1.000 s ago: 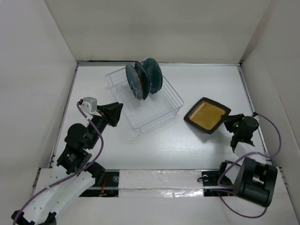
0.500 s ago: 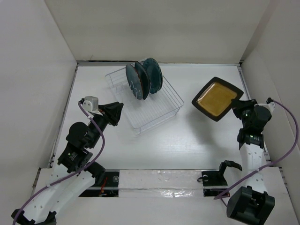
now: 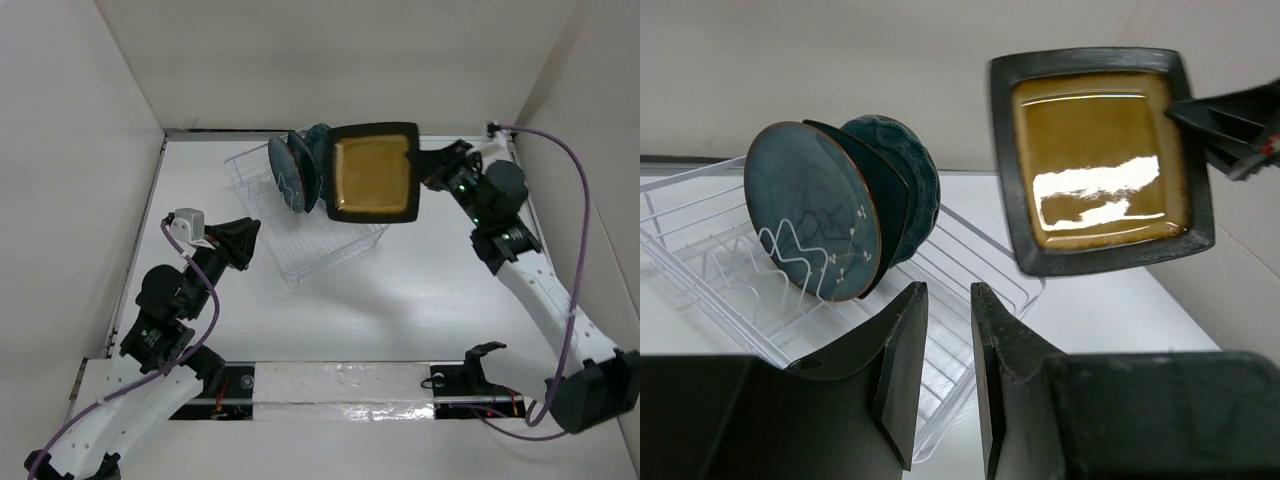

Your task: Load the plates into the dish rack

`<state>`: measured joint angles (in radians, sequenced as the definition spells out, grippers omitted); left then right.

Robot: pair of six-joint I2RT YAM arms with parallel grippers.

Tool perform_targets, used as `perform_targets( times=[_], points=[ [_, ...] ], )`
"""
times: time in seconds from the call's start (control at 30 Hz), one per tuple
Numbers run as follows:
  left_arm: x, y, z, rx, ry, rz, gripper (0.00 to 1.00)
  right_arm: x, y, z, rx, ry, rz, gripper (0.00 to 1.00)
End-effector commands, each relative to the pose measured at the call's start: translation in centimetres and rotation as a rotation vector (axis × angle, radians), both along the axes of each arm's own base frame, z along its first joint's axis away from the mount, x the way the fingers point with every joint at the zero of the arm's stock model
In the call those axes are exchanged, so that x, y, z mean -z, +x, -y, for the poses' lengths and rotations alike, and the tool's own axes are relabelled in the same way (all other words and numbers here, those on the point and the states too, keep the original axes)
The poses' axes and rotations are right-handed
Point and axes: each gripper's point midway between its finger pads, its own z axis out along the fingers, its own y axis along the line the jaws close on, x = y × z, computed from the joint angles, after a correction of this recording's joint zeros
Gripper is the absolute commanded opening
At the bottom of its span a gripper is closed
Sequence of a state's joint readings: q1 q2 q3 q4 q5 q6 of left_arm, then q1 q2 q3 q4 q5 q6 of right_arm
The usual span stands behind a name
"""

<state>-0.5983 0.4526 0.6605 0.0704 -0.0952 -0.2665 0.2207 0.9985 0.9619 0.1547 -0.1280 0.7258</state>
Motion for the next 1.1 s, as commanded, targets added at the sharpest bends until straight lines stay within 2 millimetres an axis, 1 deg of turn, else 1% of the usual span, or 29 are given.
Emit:
perform_targets(
  times=[0.0,0.03,0.07,0.1,0.13,0.17,0.2,0.23,0.27,0.3,0.33,0.37,0.4,0.43,0.47,0.5,0.53,0.57,0.6,0.63,0.67,0.7,0.77,0.83,0.9,0.93,0.97,1.03,1.07],
  points=[
    [-1.3,-0.2,-0.5,-0.012,-0.024,0.050,0.21,-9.6,0.4,-5.7,-0.082,0.056,0.264,0.00],
    [-1.4,-0.4,-0.4,-0.006,-0.026,0.053,0.21,-10.0,0.8,-6.9,-0.097,0.057,0.267,0.00],
    [-1.5,-0.5,-0.5,-0.004,-0.029,0.056,0.21,-12.0,0.6,-8.0,-0.113,0.069,0.305,0.00],
    [-2.0,-0.8,-0.7,-0.004,-0.042,0.075,0.21,-12.7,0.4,-9.8,-0.141,0.071,0.323,0.00],
    [-2.1,-0.8,-0.8,-0.010,-0.048,0.081,0.21,-11.5,2.2,-11.3,-0.131,0.061,0.289,0.00],
    [-2.1,-0.8,-0.9,-0.012,-0.050,0.083,0.21,-13.4,2.2,-12.2,-0.136,0.075,0.322,0.00],
    [-2.1,-0.8,-0.9,-0.015,-0.048,0.079,0.21,-13.7,2.8,-13.1,-0.137,0.069,0.330,0.00],
    [-2.0,-0.8,-0.9,-0.015,-0.045,0.075,0.21,-12.0,4.1,-15.5,-0.156,0.050,0.297,0.00],
    [-1.9,-0.8,-0.8,-0.013,-0.046,0.071,0.21,-12.1,4.7,-16.3,-0.156,0.045,0.299,0.00],
    [-2.1,-1.0,-0.9,-0.008,-0.051,0.077,0.21,-13.7,5.1,-16.8,-0.163,0.063,0.323,0.00],
    [-2.3,-1.1,-0.9,-0.008,-0.056,0.085,0.21,-13.6,5.0,-18.3,-0.188,0.064,0.321,0.00],
    [-2.4,-1.1,-1.0,-0.010,-0.060,0.090,0.21,-12.2,6.4,-19.8,-0.190,0.050,0.295,0.00],
    [-2.7,-1.2,-1.3,-0.022,-0.068,0.099,0.21,-13.4,6.8,-19.9,-0.163,0.049,0.318,0.00],
    [-2.7,-1.3,-1.4,-0.025,-0.070,0.100,0.21,-13.3,7.2,-20.5,-0.155,0.039,0.318,0.00],
    [-2.6,-1.3,-1.5,-0.026,-0.070,0.099,0.21,-11.8,8.3,-21.9,-0.155,0.014,0.298,0.00],
    [-2.7,-1.4,-1.6,-0.028,-0.072,0.102,0.21,-11.2,9.2,-22.1,-0.132,-0.017,0.286,0.00],
    [-2.8,-1.5,-1.5,-0.021,-0.076,0.104,0.21,-12.4,9.2,-22.6,-0.127,-0.015,0.304,0.00],
    [-2.9,-1.6,-1.5,-0.018,-0.078,0.108,0.21,-12.0,9.8,-22.8,-0.113,-0.037,0.296,0.00],
    [-3.3,-1.8,-1.6,-0.015,-0.087,0.122,0.21,-9.9,10.7,-23.9,-0.107,-0.090,0.259,0.00],
    [-3.2,-1.8,-1.6,-0.018,-0.086,0.120,0.21,-10.6,10.6,-24.2,-0.103,-0.095,0.269,0.00],
    [-3.2,-1.8,-1.7,-0.021,-0.089,0.121,0.21,-10.2,11.0,-24.3,-0.092,-0.113,0.261,0.00],
    [-3.1,-1.7,-1.7,-0.022,-0.087,0.117,0.21,-9.0,11.5,-24.7,-0.076,-0.153,0.239,0.00],
    [-3.0,-1.8,-1.4,-0.007,-0.083,0.114,0.21,-9.2,11.6,-24.7,-0.050,-0.174,0.233,0.00],
    [-3.1,-1.9,-1.0,0.011,-0.081,0.116,0.21,-7.8,11.7,-25.4,-0.036,-0.226,0.198,0.00],
    [-3.2,-1.8,-1.1,0.010,-0.084,0.117,0.21,-7.6,11.7,-25.4,-0.007,-0.276,0.183,0.00],
    [-3.1,-1.8,-1.0,0.010,-0.083,0.115,0.21,-6.7,11.8,-26.2,-0.002,-0.308,0.168,0.00],
    [-3.0,-1.8,-1.0,0.012,-0.081,0.113,0.21,-7.4,12.1,-25.5,0.035,-0.327,0.175,0.00],
    [-3.0,-1.7,-0.9,0.015,-0.079,0.112,0.21,-6.7,12.1,-25.9,0.042,-0.367,0.154,0.00],
    [-3.1,-1.8,-0.8,0.020,-0.080,0.111,0.21,-5.7,12.1,-26.7,0.036,-0.387,0.142,0.00]
  ],
)
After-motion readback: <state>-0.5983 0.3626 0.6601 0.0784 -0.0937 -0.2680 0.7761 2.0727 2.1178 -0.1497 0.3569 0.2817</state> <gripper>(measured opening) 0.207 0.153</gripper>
